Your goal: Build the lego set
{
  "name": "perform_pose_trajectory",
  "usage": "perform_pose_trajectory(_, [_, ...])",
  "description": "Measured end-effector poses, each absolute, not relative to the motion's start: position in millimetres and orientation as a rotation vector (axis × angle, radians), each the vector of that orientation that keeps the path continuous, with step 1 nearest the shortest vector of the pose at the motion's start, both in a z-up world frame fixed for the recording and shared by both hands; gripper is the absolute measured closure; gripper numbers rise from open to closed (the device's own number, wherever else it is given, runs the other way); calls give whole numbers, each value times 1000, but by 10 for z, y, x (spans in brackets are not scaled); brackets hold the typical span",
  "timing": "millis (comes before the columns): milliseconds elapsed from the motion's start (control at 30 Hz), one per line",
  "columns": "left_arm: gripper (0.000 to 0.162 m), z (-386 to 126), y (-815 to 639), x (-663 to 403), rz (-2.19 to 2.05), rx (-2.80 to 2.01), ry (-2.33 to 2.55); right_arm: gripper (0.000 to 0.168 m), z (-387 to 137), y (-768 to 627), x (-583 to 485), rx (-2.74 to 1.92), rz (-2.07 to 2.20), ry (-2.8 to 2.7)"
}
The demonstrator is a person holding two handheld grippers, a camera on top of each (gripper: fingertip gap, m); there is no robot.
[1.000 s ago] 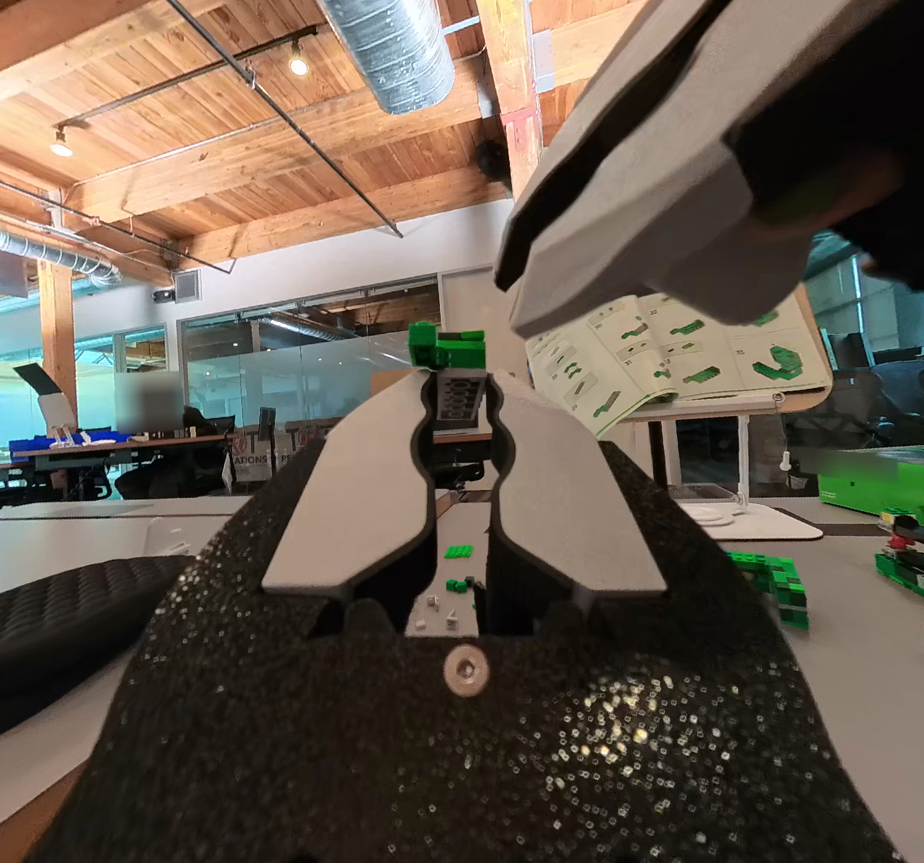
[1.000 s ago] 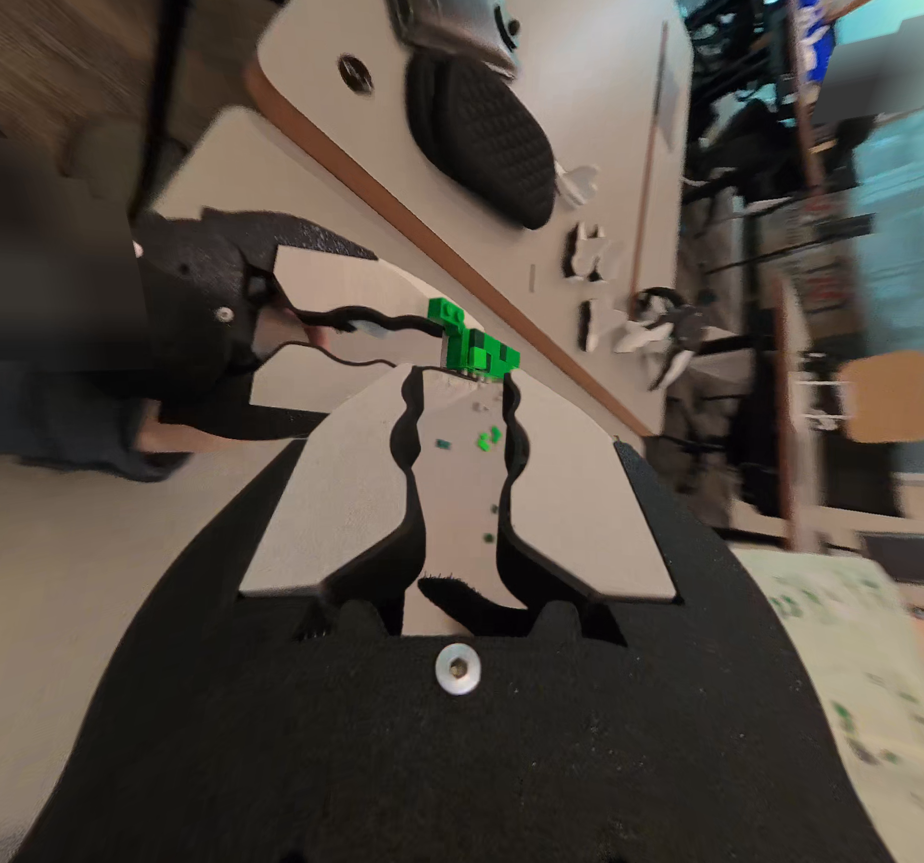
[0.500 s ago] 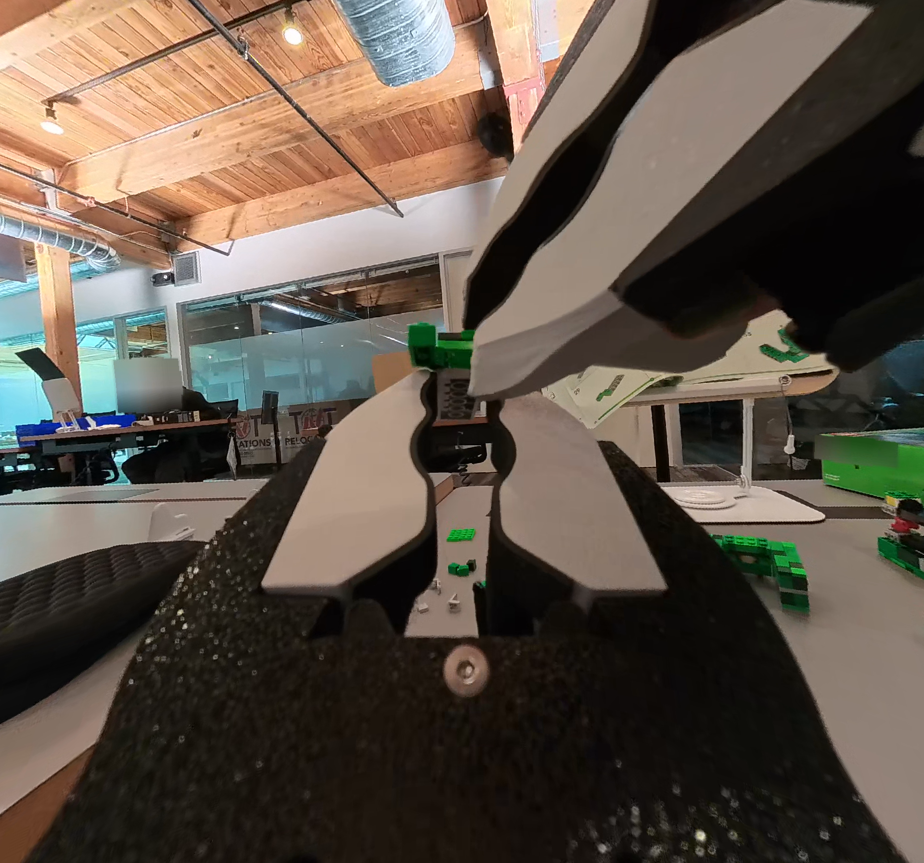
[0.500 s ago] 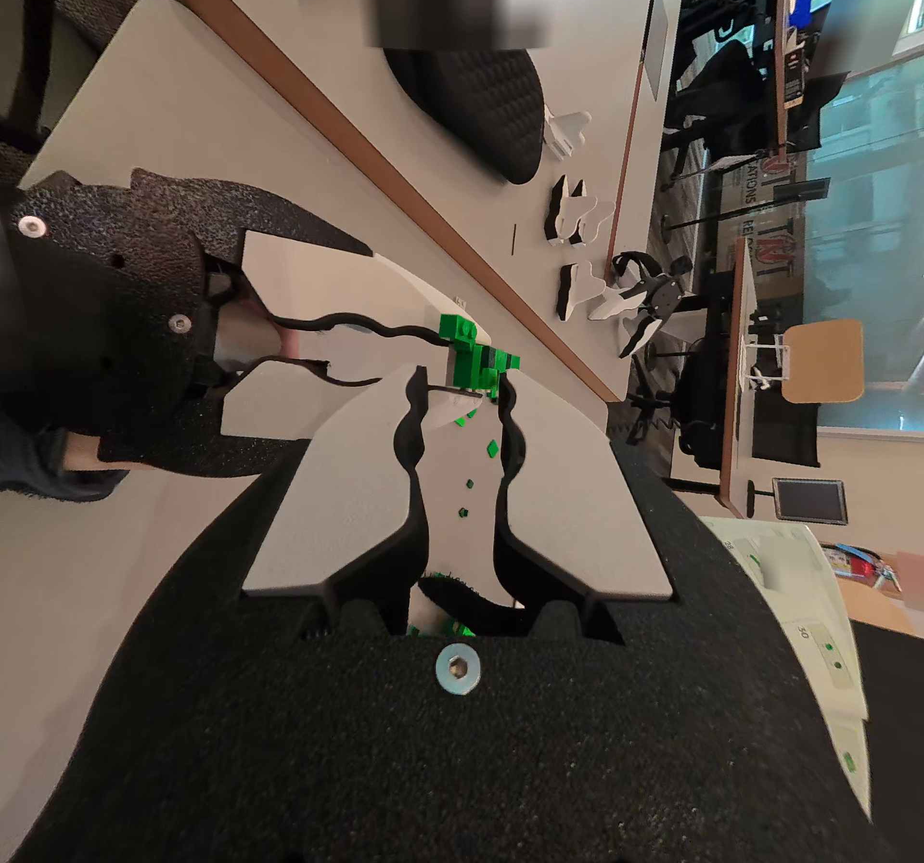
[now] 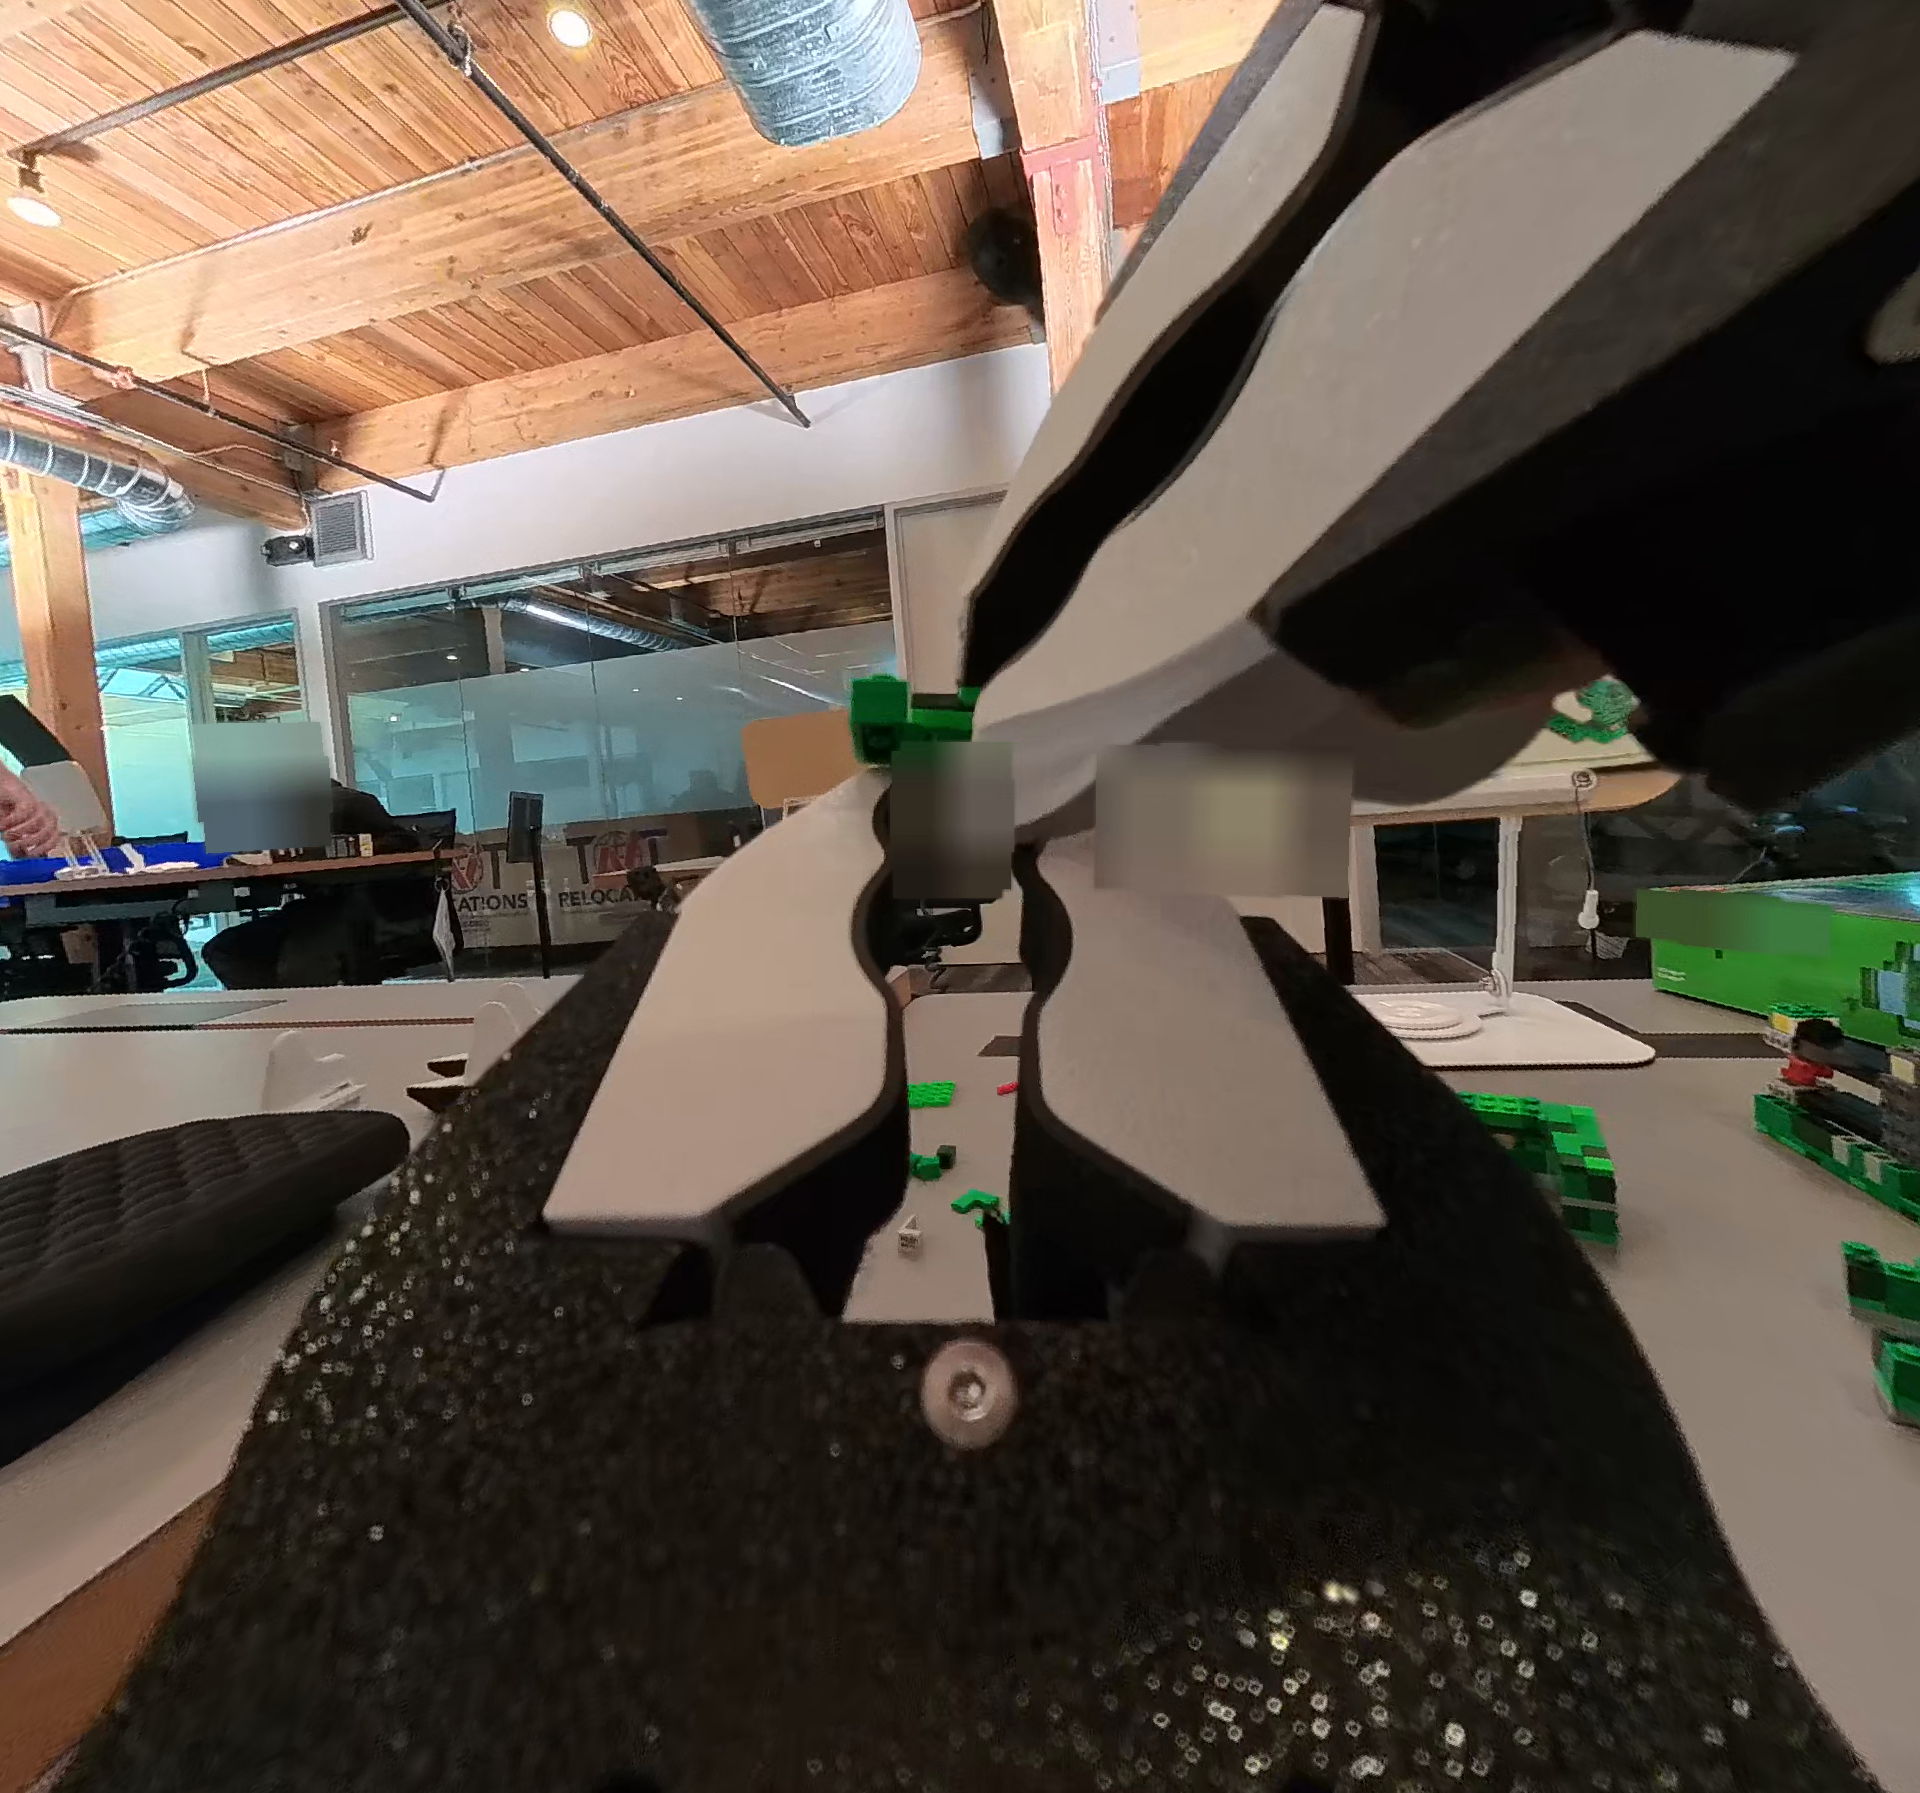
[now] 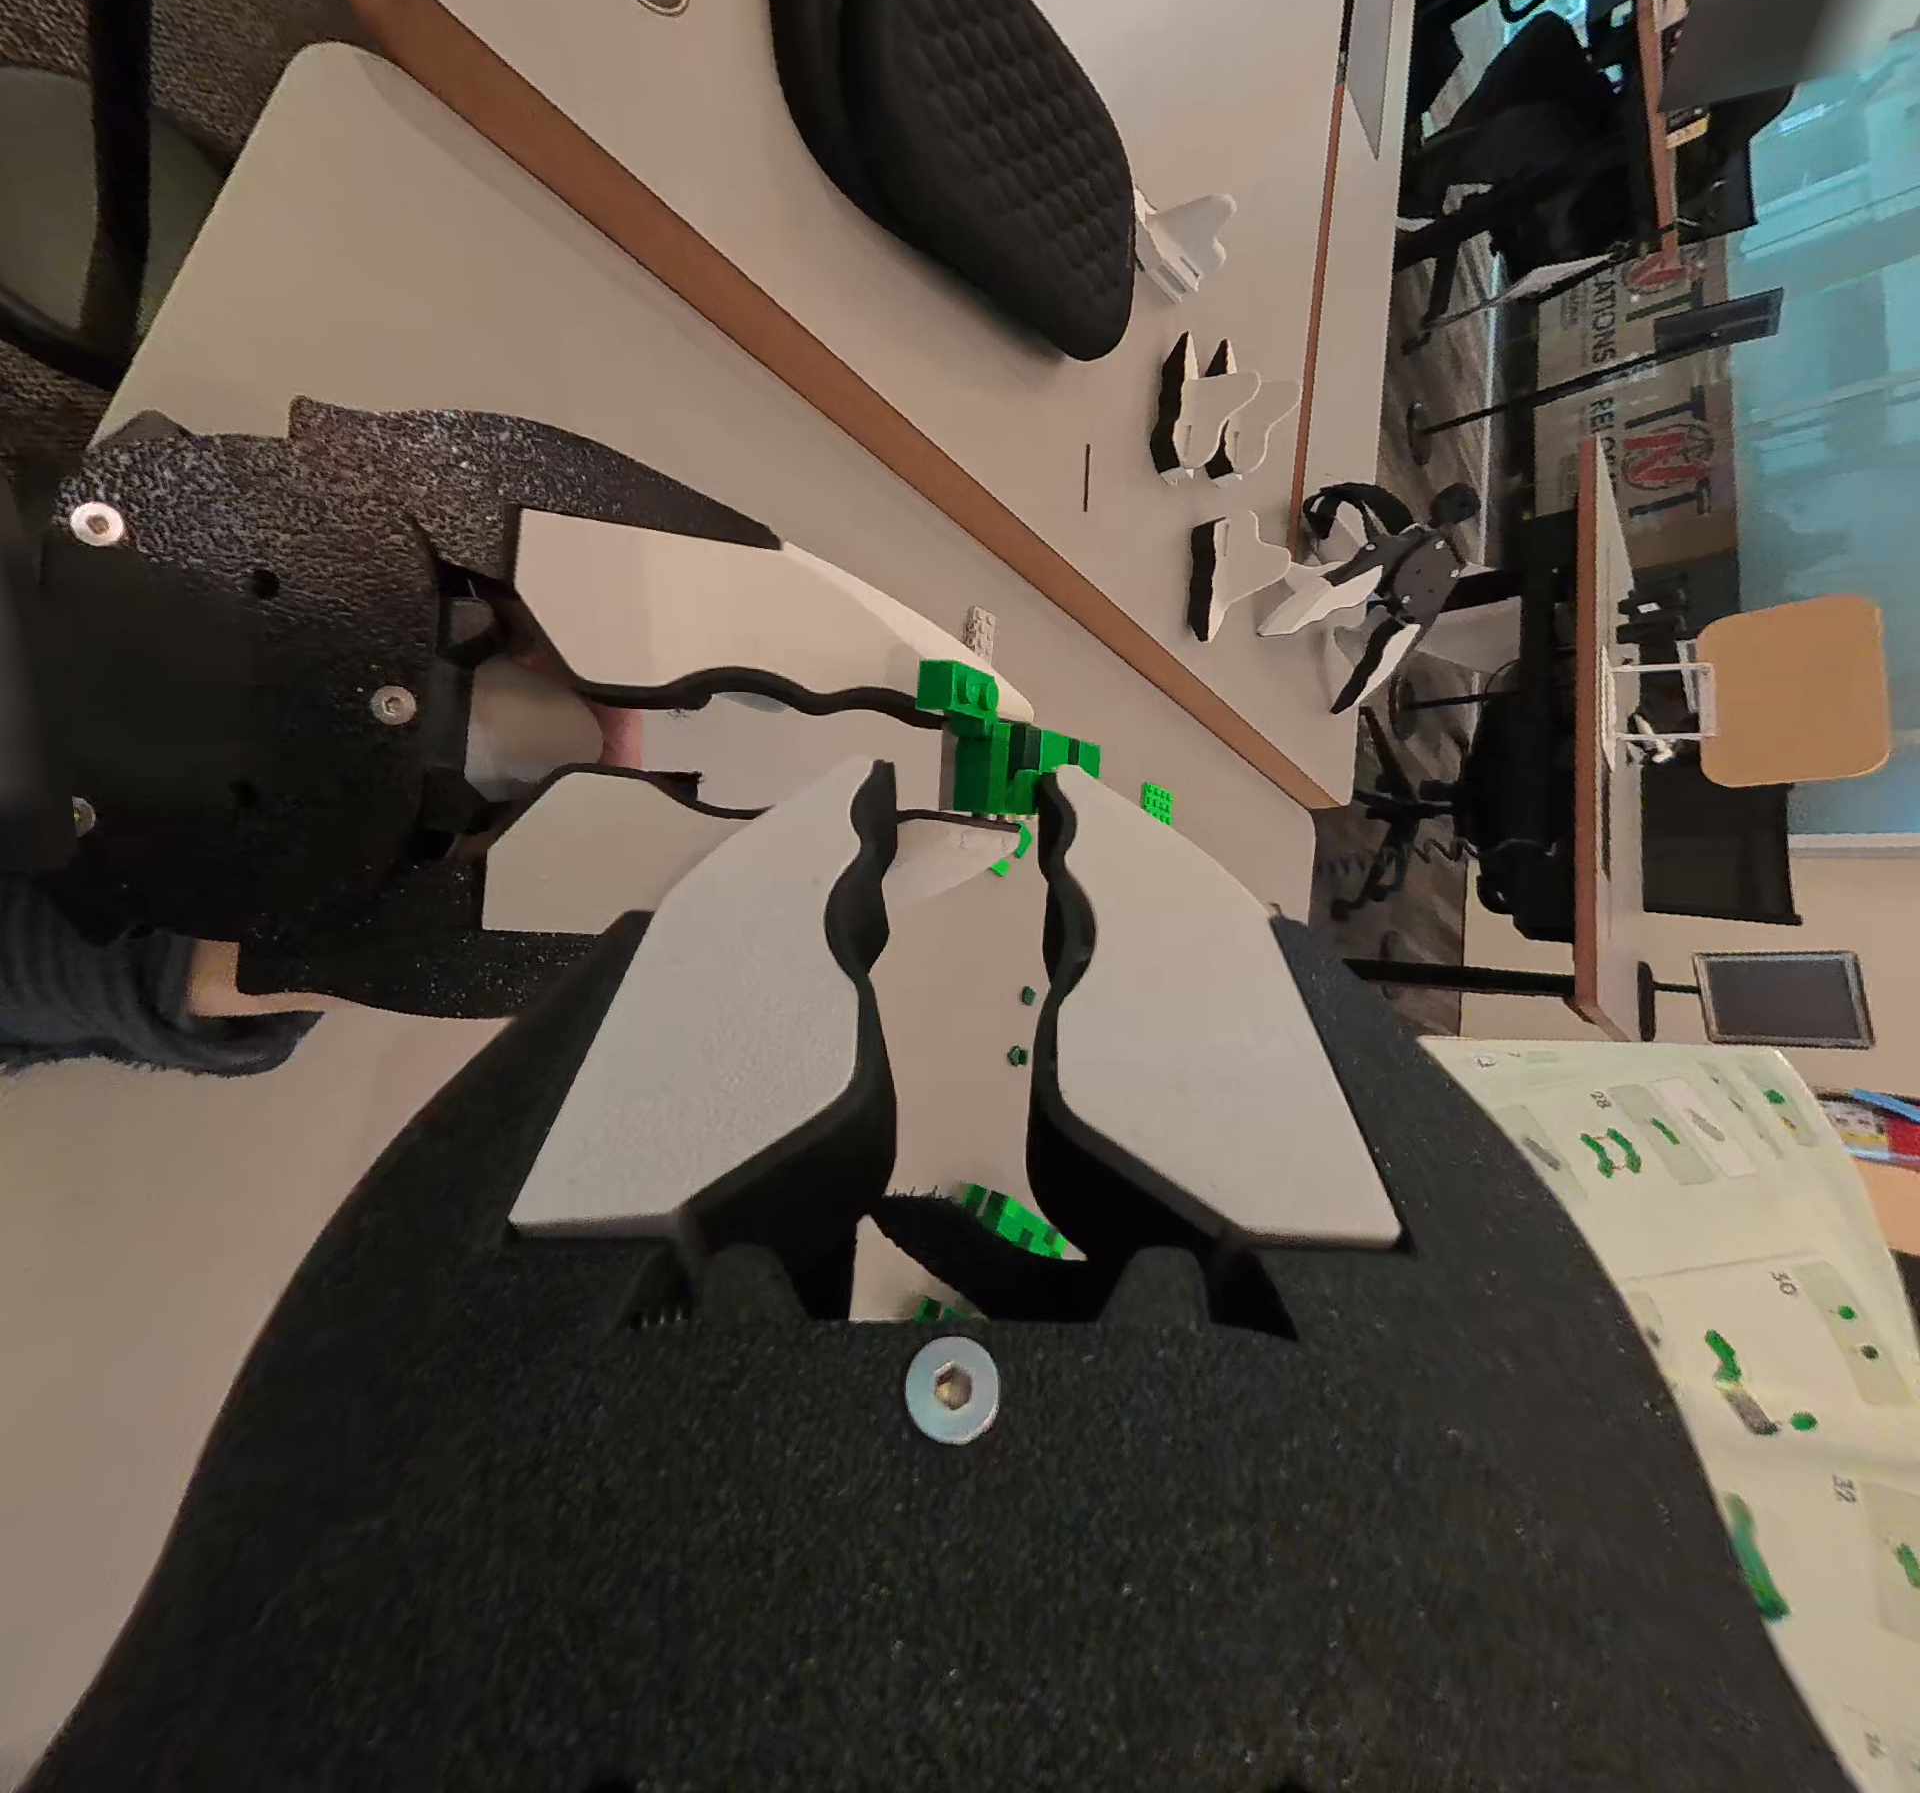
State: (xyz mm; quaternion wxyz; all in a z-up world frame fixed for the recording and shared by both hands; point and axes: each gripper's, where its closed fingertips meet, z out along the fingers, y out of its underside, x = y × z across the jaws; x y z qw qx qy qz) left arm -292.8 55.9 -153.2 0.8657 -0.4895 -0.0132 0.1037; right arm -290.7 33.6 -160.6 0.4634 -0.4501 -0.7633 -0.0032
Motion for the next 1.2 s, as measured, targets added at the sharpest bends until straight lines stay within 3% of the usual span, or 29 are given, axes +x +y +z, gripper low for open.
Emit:
perform_pose_trajectory(33, [145,-1534,558,-2926,216,-1026,-29,141,-1609,330,-2906,-1115,3,-1866])
perform_pose_trajectory(267, [145,-1546,558,-2925,227,-1036,-37,133,-1650,298,-2910,-1168,43,-1790])
perform_pose_trajectory(1200, [144,-1540,580,-2900,152,-1023,-25,142,-1555,326,-2897,-1085,113,-1738])
